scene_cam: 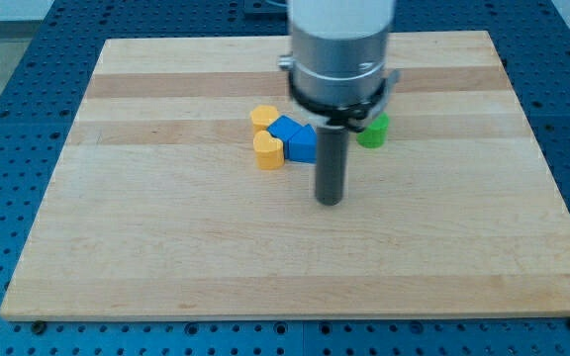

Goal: Move the red star diagonally to the red circle

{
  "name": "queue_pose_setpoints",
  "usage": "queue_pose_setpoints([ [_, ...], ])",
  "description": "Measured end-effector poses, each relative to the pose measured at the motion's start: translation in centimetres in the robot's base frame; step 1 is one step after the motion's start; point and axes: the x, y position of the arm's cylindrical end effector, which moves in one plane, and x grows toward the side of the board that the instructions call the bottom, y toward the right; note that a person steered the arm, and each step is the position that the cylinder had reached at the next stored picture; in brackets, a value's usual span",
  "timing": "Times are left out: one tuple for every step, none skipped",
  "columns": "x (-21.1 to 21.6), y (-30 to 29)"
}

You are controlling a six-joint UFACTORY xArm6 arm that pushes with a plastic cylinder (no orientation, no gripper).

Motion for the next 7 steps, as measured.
queue_pose_setpoints([
  [-3.9, 2.2],
  [-6.0, 4.5],
  [-7.9, 5.9],
  [-10.0, 6.0],
  [-12.3, 6.3],
  [-14.3, 6.3],
  [-16.4, 6.3],
])
